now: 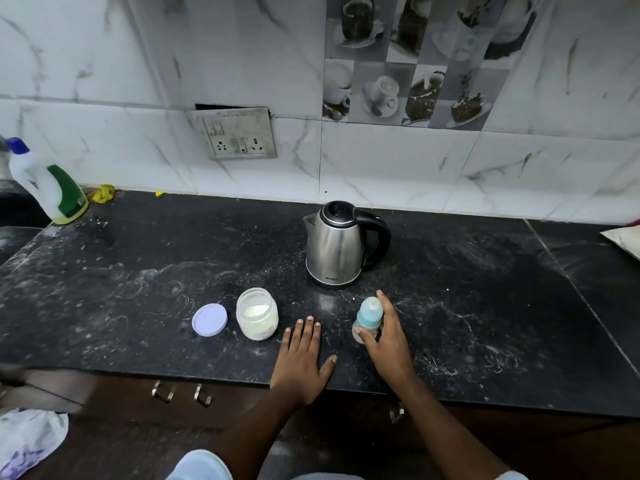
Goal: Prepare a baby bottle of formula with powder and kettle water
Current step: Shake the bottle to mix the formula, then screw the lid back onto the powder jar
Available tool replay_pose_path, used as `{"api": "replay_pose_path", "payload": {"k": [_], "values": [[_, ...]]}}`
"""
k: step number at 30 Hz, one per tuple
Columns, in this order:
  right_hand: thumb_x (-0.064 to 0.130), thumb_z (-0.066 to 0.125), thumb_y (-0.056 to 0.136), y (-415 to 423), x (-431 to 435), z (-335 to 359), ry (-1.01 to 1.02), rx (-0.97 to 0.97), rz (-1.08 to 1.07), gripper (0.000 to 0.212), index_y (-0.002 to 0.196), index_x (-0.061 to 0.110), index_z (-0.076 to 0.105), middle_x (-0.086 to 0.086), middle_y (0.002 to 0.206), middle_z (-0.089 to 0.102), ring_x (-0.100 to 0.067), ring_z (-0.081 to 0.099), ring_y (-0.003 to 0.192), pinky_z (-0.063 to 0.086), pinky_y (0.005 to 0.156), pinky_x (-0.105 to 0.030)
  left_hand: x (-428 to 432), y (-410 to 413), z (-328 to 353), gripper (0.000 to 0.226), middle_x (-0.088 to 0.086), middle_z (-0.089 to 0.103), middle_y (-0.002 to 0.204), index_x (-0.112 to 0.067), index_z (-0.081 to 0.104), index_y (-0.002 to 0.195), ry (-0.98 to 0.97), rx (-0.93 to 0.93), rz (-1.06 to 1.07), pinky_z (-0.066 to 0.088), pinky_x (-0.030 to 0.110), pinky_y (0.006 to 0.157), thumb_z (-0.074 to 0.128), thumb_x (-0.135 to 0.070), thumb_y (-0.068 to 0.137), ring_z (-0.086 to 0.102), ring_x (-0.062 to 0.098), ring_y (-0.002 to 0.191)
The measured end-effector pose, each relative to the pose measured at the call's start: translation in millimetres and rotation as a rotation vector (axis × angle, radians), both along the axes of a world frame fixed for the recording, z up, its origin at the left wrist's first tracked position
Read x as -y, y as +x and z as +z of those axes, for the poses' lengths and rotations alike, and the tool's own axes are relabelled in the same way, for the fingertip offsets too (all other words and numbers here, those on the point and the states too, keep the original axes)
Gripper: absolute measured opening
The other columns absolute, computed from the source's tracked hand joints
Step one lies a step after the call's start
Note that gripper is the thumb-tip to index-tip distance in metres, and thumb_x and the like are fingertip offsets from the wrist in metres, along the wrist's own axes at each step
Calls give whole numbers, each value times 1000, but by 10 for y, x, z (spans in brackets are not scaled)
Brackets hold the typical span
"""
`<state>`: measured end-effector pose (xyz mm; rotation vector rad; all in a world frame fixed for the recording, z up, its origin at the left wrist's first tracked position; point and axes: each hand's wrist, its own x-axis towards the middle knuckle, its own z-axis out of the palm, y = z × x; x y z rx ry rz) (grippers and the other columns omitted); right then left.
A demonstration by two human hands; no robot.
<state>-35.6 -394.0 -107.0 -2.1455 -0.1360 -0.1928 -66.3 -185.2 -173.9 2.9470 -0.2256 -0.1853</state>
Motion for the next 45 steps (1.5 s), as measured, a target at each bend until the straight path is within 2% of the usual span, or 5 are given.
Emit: {"api": "replay_pose_path", "payload": {"k": [10,14,21,29,45], "values": [[25,87,84,-19,27,-17,-7,49,-51,115,152,69,6,12,165,31,-15,34,152,35,122,-46,-5,27,103,89,8,-12,180,-14,-4,171,-52,-77,9,-17,45,131,18,-69,105,-18,25,165],[53,64,88,-54,7,28,-141,225,-174,84,159,27,27,-13,153,47,-35,41,141,33,111,-61,0,70,160,89,9,-12,180,-14,-3,171,-129,-101,-2,-15,47,131,25,-68,106,-17,28,165],[39,65,92,-107,-235,295,-125,511,-87,66,145,8,41,-23,140,57,-41,51,129,26,117,-39,-37,100,677,86,14,3,180,-8,14,170,-338,82,-54,-19,38,129,42,-58,107,-5,29,167],[33,62,96,-146,-674,385,37,406,112,58,149,17,45,21,149,44,-21,50,133,51,99,-61,-1041,322,1582,62,4,42,169,-19,55,155,-439,428,414,11,52,130,55,-51,102,29,29,161],[52,91,70,220,-1632,84,-118,-262,305,125,164,41,10,20,159,37,-17,26,150,18,117,-52,-2155,643,1116,104,6,43,167,-32,38,164,57,-391,316,21,67,121,77,-76,78,40,39,152]]}}
